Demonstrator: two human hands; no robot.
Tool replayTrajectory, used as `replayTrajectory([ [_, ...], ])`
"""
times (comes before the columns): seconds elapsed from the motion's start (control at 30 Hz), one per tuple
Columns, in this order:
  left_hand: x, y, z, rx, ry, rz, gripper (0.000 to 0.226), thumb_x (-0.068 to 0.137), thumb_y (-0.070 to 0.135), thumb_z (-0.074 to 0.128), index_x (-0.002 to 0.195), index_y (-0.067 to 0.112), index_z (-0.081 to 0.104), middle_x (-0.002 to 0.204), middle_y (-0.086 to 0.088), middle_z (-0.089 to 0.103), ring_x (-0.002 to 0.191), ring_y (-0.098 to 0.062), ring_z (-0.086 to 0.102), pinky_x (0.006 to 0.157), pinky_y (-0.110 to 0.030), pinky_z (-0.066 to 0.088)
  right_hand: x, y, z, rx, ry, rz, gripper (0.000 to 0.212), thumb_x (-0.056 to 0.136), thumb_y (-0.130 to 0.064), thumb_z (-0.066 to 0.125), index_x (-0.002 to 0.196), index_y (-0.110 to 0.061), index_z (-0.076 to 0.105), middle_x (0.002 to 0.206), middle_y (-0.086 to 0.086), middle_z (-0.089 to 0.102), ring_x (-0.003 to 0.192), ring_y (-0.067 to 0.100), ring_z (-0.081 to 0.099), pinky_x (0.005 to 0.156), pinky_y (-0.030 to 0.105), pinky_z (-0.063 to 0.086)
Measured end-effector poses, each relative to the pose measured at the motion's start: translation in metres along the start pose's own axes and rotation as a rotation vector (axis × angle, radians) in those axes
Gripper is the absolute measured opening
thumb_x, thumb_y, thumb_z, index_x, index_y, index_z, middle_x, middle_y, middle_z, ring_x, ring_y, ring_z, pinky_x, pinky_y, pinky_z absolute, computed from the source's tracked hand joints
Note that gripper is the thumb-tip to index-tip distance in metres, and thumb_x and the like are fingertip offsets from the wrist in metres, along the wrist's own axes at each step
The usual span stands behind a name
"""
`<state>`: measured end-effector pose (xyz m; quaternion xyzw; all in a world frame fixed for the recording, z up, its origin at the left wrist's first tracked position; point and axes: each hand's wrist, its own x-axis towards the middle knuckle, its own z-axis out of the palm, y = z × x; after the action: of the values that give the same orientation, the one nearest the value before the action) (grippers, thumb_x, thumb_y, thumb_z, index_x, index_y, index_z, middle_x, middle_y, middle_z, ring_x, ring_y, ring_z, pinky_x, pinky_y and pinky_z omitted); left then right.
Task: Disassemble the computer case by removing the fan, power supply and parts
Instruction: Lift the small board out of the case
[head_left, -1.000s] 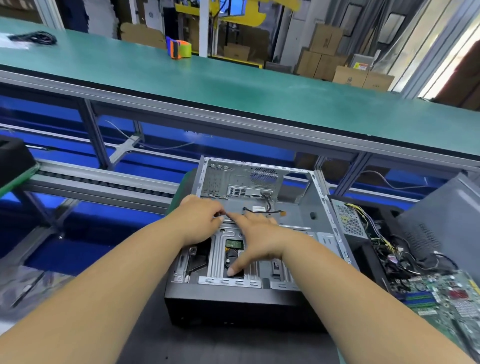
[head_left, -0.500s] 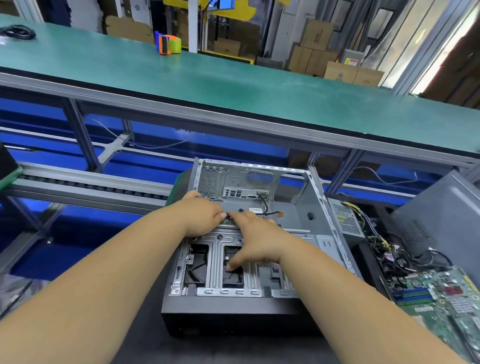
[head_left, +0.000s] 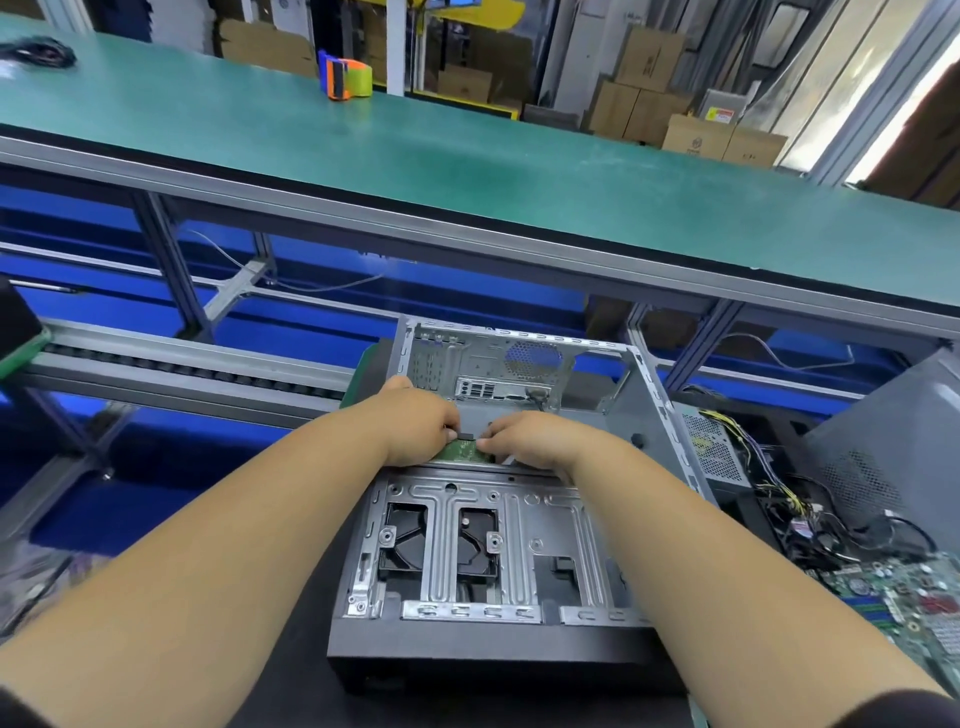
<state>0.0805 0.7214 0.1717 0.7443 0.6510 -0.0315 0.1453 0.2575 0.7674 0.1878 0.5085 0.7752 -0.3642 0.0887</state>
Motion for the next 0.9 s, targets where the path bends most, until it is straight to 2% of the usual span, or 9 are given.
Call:
replayTrajectory([
  [0.13,0.005,0.003,-0.001,-0.009,0.022,-0.009,0.027,0.103,0.038,0.037,0.116,0.033,0.061,0.105,0.004,0.068,0.095,-0.020,0.041,0.089,-0.030,0.021,0.016,0.002,0.000,0.152,-0.107,0.046,0.040,0.096,-0.028,0.063,0.131,-0.009,0.061,0.127,0.007,0.061,0.114,0.020,0.054,0.106,0.035,0.038],
  [0.17,0.006,0.002,-0.001,-0.012,0.026,-0.019,0.027,0.103,0.038,0.037,0.117,0.033,0.060,0.107,0.004,0.067,0.096,-0.021,0.041,0.090,-0.031,0.023,0.020,0.004,0.000,0.239,-0.107,0.057,0.039,0.096,-0.023,0.063,0.131,-0.007,0.060,0.126,0.009,0.061,0.108,0.018,0.056,0.103,0.035,0.041],
  [0.23,0.010,0.001,-0.003,-0.044,0.042,-0.040,0.027,0.103,0.036,0.037,0.119,0.032,0.058,0.112,0.002,0.067,0.103,-0.023,0.044,0.094,-0.032,0.027,0.028,0.007,-0.001,0.454,-0.090,0.091,0.033,0.096,-0.016,0.063,0.128,-0.008,0.061,0.110,0.004,0.064,0.083,0.011,0.059,0.077,0.023,0.053],
  [0.3,0.014,0.000,-0.004,-0.117,0.110,-0.054,0.027,0.102,0.033,0.041,0.123,0.030,0.057,0.121,0.002,0.063,0.112,-0.025,0.048,0.099,-0.034,0.032,0.031,0.010,-0.005,0.619,-0.085,0.159,0.012,0.098,-0.014,0.060,0.108,-0.018,0.064,0.084,-0.003,0.064,0.052,0.007,0.060,0.050,0.020,0.054],
  [0.37,0.016,0.000,-0.007,-0.210,0.227,-0.076,0.031,0.099,0.031,0.048,0.129,0.029,0.053,0.131,0.000,0.056,0.118,-0.025,0.050,0.103,-0.037,0.035,0.033,0.015,-0.010,0.716,-0.054,0.202,0.008,0.099,-0.016,0.059,0.105,-0.021,0.061,0.076,-0.003,0.065,0.040,0.009,0.059,0.051,0.024,0.057],
  [0.47,0.016,0.001,-0.011,-0.368,0.349,-0.137,0.042,0.096,0.032,0.054,0.137,0.029,0.045,0.140,-0.001,0.047,0.124,-0.025,0.049,0.105,-0.042,0.040,0.035,0.022,-0.017,0.832,0.039,0.185,0.027,0.100,-0.017,0.058,0.126,-0.018,0.055,0.091,0.002,0.064,0.045,0.014,0.064,0.054,0.026,0.059],
  [0.63,0.013,0.012,-0.012,-0.513,0.366,-0.192,0.078,0.083,0.057,0.062,0.148,0.030,0.027,0.149,0.000,0.038,0.131,-0.024,0.043,0.105,-0.044,0.040,0.034,0.031,-0.030,0.983,0.258,0.146,0.016,0.100,-0.017,0.056,0.116,-0.015,0.056,0.086,0.006,0.067,0.060,0.019,0.067,0.059,0.028,0.059],
  [0.77,0.014,0.037,-0.014,-0.320,0.324,-0.220,0.122,0.059,0.087,0.057,0.153,0.034,0.000,0.148,-0.002,0.034,0.135,-0.027,0.035,0.109,-0.048,0.034,0.022,0.037,-0.038,1.170,0.370,0.133,0.006,0.100,-0.016,0.056,0.096,-0.016,0.053,0.078,0.005,0.067,0.056,0.019,0.069,0.056,0.029,0.057],
  [0.9,0.018,0.059,-0.020,-0.169,0.410,-0.180,0.131,0.057,0.082,0.064,0.152,0.034,-0.013,0.142,-0.003,0.035,0.130,-0.028,0.033,0.105,-0.045,0.032,-0.002,0.049,-0.048,1.269,0.351,0.063,0.006,0.099,-0.015,0.057,0.103,-0.011,0.055,0.091,0.013,0.069,0.059,0.022,0.072,0.051,0.026,0.056],
])
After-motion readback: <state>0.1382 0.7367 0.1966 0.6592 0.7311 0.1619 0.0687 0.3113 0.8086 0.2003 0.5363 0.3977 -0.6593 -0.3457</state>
